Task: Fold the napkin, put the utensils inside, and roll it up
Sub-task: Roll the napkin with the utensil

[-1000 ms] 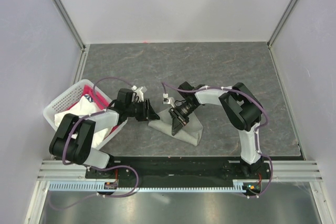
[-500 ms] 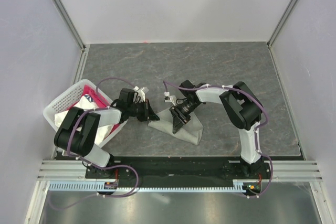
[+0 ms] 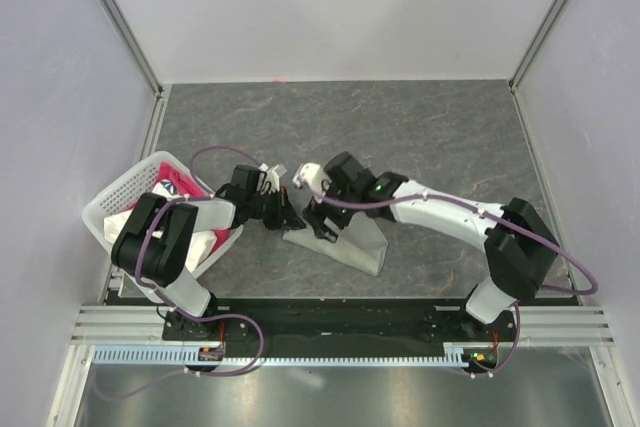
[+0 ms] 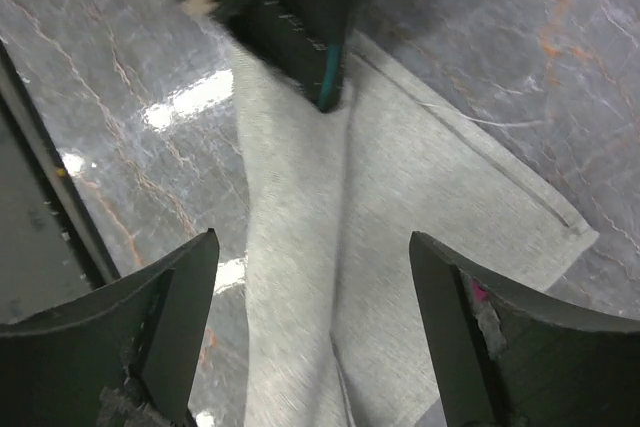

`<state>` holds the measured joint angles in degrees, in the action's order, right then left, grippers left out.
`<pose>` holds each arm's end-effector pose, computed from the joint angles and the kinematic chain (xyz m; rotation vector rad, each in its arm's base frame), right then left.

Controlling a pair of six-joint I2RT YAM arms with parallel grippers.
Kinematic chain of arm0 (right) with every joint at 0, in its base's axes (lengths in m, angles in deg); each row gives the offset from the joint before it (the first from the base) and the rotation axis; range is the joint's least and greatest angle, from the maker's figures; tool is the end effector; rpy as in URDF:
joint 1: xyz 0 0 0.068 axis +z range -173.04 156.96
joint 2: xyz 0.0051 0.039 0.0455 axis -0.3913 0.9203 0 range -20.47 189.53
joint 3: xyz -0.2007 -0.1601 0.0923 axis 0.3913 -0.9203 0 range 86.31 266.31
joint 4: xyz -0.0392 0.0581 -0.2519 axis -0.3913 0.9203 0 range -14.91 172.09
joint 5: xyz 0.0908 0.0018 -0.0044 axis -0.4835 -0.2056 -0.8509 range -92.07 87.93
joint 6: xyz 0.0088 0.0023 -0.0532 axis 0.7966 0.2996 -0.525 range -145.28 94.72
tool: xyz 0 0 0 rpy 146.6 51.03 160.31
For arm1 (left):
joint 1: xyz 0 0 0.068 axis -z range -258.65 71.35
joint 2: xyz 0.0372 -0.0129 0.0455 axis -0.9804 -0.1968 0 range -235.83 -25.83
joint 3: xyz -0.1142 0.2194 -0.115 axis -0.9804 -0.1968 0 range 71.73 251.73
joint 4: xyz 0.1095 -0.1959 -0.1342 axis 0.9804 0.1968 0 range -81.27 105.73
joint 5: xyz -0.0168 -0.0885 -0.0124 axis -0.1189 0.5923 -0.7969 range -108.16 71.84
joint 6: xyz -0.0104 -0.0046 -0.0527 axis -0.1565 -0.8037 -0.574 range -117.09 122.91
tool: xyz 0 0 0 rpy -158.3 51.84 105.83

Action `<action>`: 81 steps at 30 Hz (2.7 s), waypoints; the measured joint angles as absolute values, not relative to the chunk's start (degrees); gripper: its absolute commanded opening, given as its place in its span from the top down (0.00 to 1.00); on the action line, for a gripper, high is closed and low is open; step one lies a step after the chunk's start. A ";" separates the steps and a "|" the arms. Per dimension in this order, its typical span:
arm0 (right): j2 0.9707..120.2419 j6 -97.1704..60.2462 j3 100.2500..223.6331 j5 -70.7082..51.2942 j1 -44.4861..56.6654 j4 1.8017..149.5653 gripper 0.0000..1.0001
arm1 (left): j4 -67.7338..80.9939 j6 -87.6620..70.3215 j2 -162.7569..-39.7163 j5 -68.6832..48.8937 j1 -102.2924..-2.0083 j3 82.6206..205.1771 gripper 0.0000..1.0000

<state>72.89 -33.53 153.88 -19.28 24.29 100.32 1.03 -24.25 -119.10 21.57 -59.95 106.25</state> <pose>0.2295 0.2645 0.2404 -1.2943 2.1664 0.6577 0.2553 -0.1104 0.1199 0.1356 2.5447 -1.1892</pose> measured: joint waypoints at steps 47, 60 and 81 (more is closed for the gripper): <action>80.87 -30.60 144.83 -20.02 26.89 91.12 0.61 | 15.26 -24.20 -113.58 12.45 -60.21 115.21 0.26; 85.87 -29.27 145.09 -41.73 17.41 88.89 0.62 | 11.48 -24.25 -107.02 11.06 -60.59 109.14 0.28; 91.71 -27.04 147.76 -54.77 12.60 89.98 0.41 | -0.39 -25.34 -115.67 20.15 -60.59 106.36 0.78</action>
<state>91.71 -27.04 147.76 -54.77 12.60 89.98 -0.39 -25.34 -115.67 20.15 -60.59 106.36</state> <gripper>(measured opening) 0.478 0.246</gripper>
